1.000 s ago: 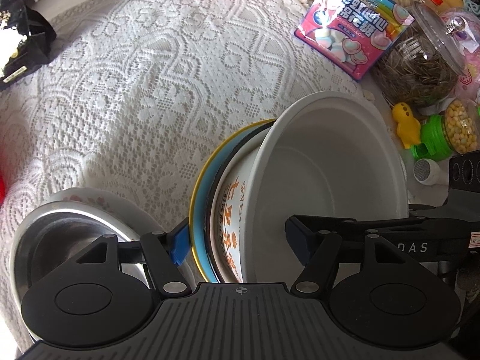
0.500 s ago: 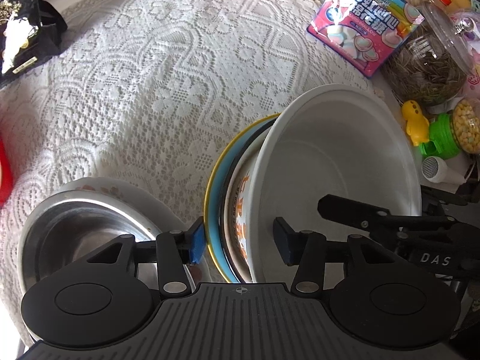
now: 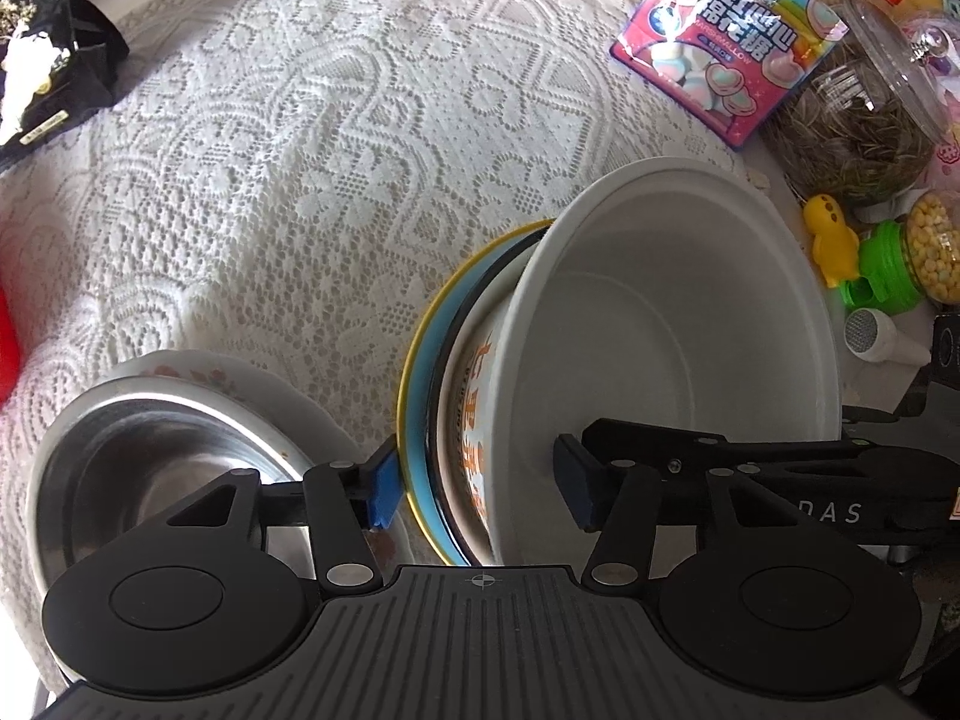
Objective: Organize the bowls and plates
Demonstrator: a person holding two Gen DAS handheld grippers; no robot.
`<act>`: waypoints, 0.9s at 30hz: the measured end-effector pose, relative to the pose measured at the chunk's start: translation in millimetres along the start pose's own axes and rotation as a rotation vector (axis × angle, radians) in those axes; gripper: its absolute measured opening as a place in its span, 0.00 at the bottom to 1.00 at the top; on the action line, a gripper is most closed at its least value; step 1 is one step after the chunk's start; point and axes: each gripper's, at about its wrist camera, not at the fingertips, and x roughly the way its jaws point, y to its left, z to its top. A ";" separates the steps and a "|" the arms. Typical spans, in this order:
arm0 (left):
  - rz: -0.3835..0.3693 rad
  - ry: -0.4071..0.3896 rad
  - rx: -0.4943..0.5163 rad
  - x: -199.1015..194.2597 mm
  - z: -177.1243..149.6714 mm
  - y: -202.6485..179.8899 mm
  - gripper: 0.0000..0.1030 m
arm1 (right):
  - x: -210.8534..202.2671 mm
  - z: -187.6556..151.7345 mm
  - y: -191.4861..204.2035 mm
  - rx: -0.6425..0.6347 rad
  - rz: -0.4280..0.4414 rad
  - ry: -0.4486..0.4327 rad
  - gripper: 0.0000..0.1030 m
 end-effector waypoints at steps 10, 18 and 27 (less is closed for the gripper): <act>-0.022 0.008 -0.005 -0.8 1.6 2.8 0.57 | 3.9 5.4 -1.1 -0.014 0.024 0.012 0.56; 0.004 0.004 0.007 2.0 2.0 -0.3 0.56 | 4.7 6.1 -0.3 -0.021 0.025 0.018 0.57; 0.000 0.002 0.012 1.5 2.2 1.9 0.55 | 4.8 7.3 1.1 -0.019 0.015 0.018 0.57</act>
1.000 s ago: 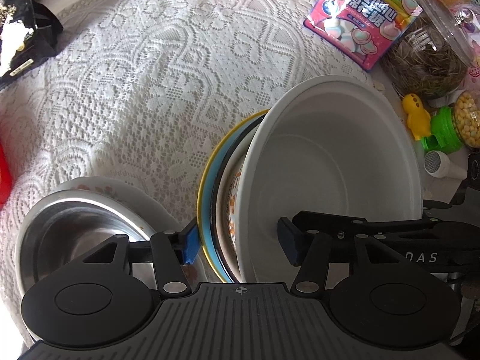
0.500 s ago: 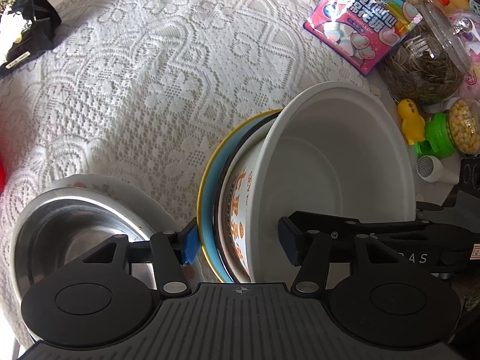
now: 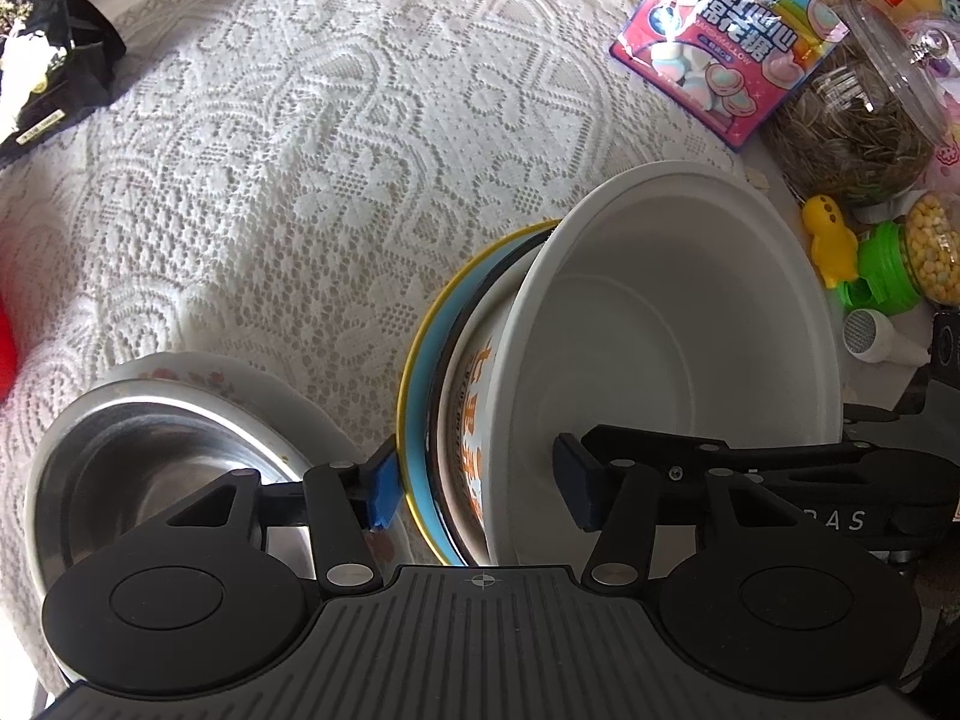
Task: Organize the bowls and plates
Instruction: 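Lower the bowl stack into the steel bowl with both tools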
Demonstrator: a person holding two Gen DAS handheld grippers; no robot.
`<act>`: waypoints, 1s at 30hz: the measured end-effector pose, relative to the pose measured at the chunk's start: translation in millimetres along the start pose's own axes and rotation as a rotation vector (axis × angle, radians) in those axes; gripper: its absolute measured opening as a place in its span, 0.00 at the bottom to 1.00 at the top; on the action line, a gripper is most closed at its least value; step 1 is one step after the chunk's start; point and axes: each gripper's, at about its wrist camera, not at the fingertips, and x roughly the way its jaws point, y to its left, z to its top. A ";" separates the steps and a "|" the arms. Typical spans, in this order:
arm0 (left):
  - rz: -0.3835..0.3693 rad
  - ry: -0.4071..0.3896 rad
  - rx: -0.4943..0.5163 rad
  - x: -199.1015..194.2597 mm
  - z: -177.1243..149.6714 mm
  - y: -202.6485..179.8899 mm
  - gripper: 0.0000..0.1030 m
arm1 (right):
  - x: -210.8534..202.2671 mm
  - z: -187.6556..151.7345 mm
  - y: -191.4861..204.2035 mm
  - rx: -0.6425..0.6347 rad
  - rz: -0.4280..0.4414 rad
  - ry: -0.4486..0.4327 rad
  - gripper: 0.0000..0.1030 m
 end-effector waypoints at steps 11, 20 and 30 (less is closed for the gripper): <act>-0.020 -0.012 0.003 -6.9 -0.9 -1.0 0.54 | -5.1 2.4 7.0 0.003 -0.026 0.006 0.57; -0.025 -0.040 0.015 -35.7 -1.1 -2.7 0.54 | -22.0 6.7 27.3 -0.019 -0.035 -0.015 0.57; -0.001 -0.150 -0.045 -108.0 -39.2 45.0 0.54 | -24.8 3.0 111.9 -0.184 -0.017 -0.030 0.57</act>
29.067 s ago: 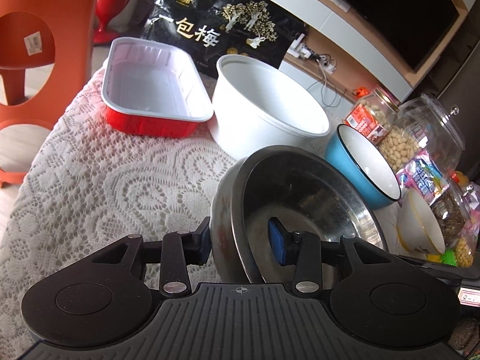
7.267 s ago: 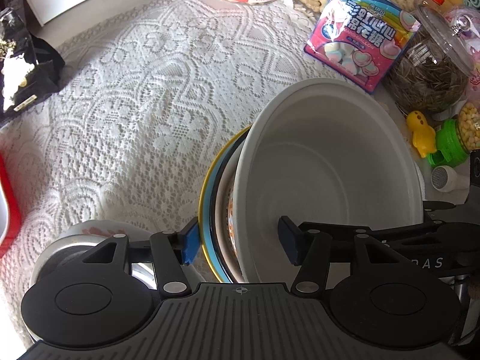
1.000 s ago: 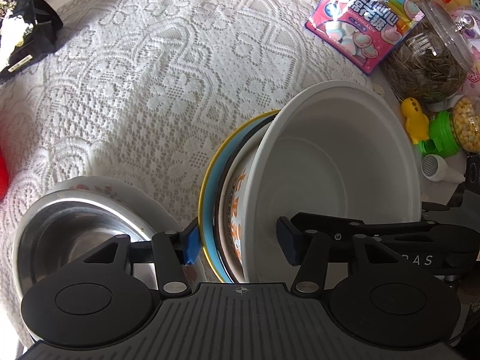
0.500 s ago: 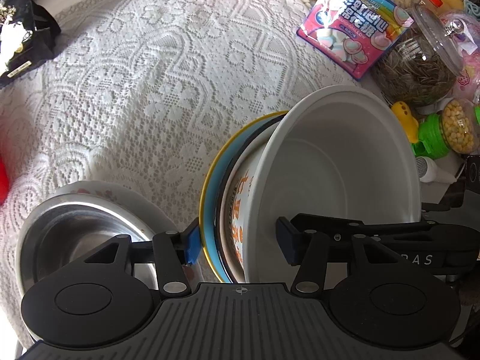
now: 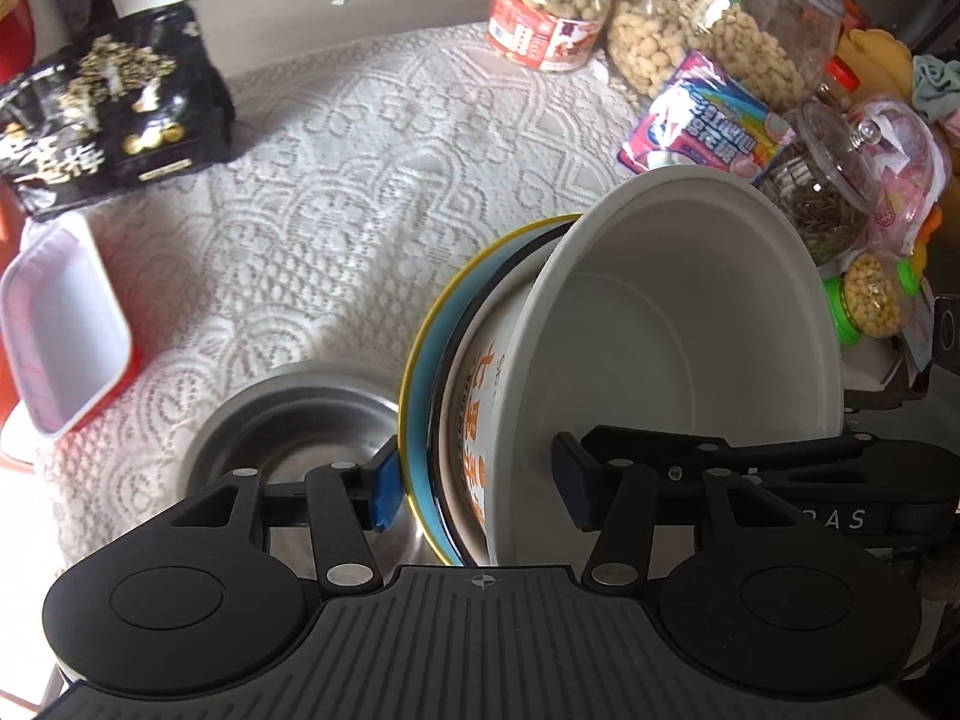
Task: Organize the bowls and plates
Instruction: 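Lower the bowl stack into the steel bowl with both tools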
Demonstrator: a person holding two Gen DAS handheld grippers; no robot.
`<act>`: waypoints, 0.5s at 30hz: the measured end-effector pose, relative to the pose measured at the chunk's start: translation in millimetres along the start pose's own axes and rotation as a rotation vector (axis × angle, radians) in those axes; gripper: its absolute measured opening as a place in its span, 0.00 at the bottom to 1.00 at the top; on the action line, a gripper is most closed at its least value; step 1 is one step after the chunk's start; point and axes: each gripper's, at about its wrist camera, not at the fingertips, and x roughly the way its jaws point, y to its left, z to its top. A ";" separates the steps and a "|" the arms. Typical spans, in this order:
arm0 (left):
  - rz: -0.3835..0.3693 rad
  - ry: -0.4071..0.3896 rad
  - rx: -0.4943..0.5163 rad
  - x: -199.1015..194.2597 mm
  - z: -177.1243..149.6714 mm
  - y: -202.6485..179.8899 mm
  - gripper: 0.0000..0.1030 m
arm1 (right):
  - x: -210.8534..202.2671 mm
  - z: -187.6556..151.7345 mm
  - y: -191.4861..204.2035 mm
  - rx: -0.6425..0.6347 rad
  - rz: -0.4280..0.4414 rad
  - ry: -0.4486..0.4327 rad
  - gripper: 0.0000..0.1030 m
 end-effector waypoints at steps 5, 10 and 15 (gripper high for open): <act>0.027 -0.023 -0.076 -18.2 -31.4 47.4 0.54 | 34.5 -5.4 47.3 -0.087 0.034 0.077 0.57; 0.011 0.018 -0.157 -5.8 -62.1 95.1 0.53 | 81.9 -15.5 71.1 -0.119 0.030 0.213 0.57; -0.001 0.024 -0.166 10.0 -75.7 119.2 0.52 | 116.6 -23.1 80.0 -0.136 -0.025 0.295 0.57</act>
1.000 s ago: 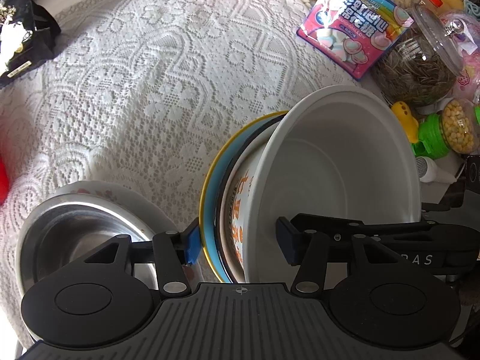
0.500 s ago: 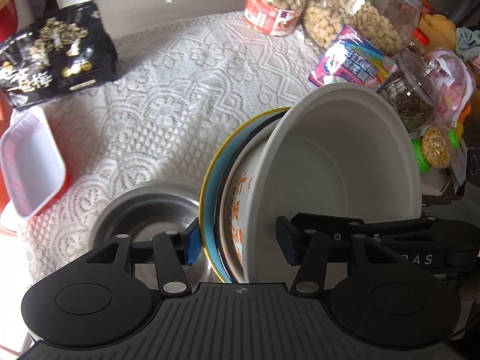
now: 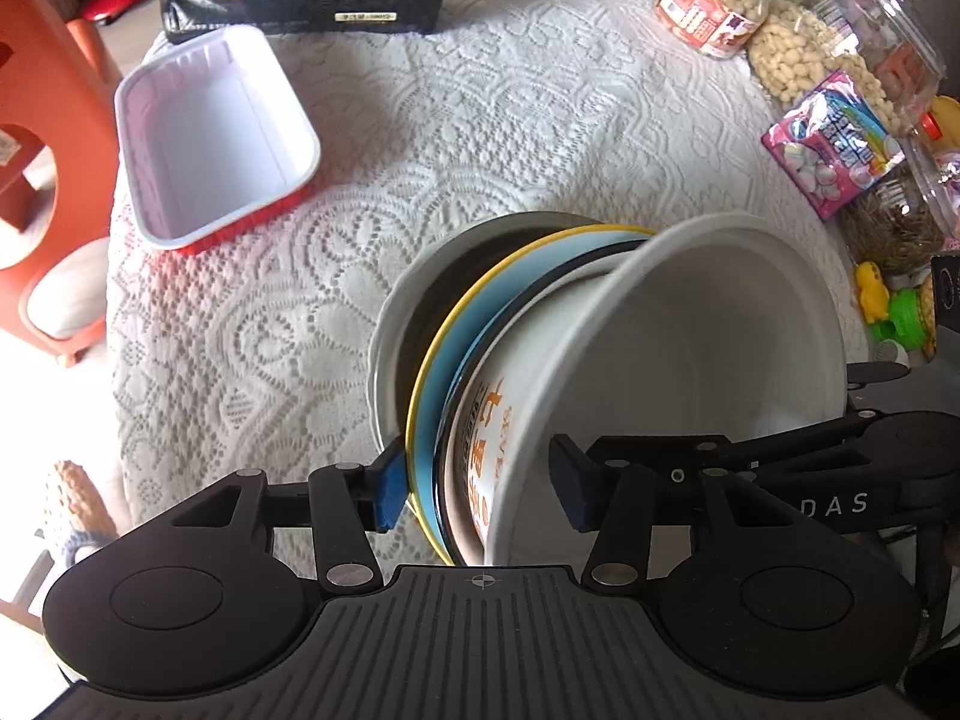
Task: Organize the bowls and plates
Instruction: 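Open both tools and pull them back from the stacked bowls, then grasp the white-and-red plastic tray rim with the left tool while the right tool grips the opposite rim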
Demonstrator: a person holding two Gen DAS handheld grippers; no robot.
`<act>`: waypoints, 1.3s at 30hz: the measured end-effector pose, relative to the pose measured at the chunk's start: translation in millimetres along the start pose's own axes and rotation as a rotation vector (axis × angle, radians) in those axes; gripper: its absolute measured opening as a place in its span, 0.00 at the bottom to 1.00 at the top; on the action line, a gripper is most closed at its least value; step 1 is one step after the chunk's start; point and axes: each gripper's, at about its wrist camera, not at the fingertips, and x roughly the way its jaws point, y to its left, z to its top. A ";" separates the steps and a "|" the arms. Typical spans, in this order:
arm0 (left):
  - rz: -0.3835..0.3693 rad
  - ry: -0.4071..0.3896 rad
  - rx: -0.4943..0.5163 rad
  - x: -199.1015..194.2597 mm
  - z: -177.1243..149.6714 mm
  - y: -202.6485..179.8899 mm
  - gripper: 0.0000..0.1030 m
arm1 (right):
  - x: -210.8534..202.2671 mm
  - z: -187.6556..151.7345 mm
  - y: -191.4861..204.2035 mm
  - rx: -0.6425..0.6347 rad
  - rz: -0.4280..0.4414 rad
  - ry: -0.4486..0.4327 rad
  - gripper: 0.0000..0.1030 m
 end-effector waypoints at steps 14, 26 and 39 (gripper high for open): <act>-0.205 -0.163 -0.013 -7.2 -5.3 34.1 0.40 | 1.6 15.8 15.8 -0.081 -0.219 0.004 0.57; -0.206 -0.291 -0.014 -38.1 -9.8 42.6 0.38 | -66.2 10.4 32.8 -0.186 -0.428 -0.294 0.50; -0.210 -0.548 -0.465 -63.6 3.1 184.6 0.38 | -56.0 10.5 108.1 -0.440 -0.585 -0.360 0.53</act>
